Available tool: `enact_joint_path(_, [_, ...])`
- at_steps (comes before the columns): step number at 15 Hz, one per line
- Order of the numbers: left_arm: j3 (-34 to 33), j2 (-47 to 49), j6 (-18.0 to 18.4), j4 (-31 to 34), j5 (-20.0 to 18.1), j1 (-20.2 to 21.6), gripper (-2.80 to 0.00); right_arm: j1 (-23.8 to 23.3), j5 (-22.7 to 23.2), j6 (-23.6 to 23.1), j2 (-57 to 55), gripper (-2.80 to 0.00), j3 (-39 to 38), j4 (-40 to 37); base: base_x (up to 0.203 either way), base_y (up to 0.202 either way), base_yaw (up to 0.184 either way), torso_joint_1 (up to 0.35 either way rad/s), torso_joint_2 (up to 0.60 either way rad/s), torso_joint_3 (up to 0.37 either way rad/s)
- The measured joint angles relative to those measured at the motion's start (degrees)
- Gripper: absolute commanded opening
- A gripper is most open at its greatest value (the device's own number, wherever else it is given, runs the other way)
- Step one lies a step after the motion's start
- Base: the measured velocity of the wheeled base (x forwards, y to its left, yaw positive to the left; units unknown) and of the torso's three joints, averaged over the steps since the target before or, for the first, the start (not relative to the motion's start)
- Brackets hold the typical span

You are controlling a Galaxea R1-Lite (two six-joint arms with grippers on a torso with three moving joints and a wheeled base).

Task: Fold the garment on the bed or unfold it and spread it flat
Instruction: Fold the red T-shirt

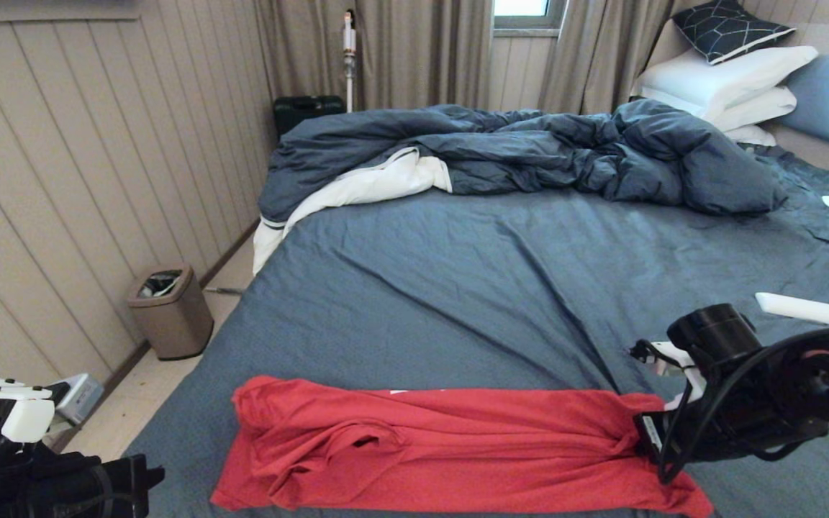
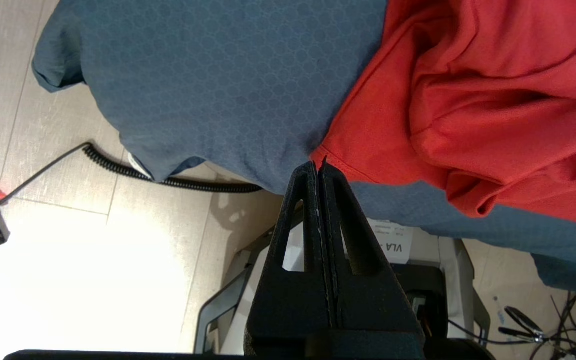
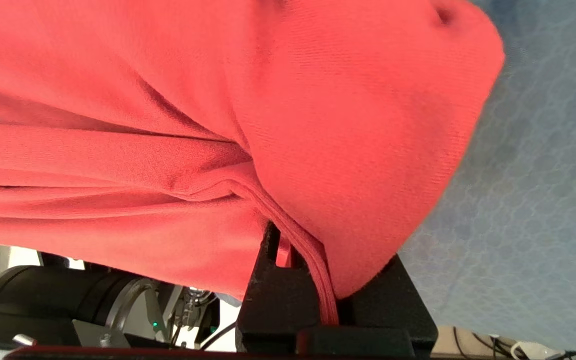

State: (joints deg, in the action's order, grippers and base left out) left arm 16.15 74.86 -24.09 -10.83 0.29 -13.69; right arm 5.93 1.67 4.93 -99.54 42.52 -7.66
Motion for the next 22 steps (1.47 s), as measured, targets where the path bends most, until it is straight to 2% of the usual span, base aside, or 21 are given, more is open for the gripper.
enact_joint_path(7, [0.0, 0.9, -0.1, 0.0, 0.0, -0.1, -2.80, -8.5, -0.2, -4.1, 0.9, -2.80, 6.0, -0.3, 0.000, 0.000, 0.000, 0.000, 0.00, 0.000])
enact_joint_path(13, [0.0, 1.5, -0.3, 0.0, 0.0, -0.3, -2.80, -20.5, -0.2, -9.7, -0.7, -2.80, 11.3, -1.4, 0.000, 0.000, 0.000, 0.000, 0.00, 0.000])
enact_joint_path(18, [0.0, 2.1, -0.4, -0.1, -0.1, -0.5, -2.80, -32.7, 0.1, -14.6, -5.1, -2.80, 25.0, -9.0, 0.000, 0.000, 0.000, 0.000, 0.00, 0.000])
enact_joint_path(22, [0.2, 2.6, -0.4, -0.1, -0.1, -0.6, -2.80, -40.2, 0.1, -17.3, -10.7, -2.80, 38.7, -16.2, 0.000, 0.000, 0.000, 0.000, 0.00, 0.000])
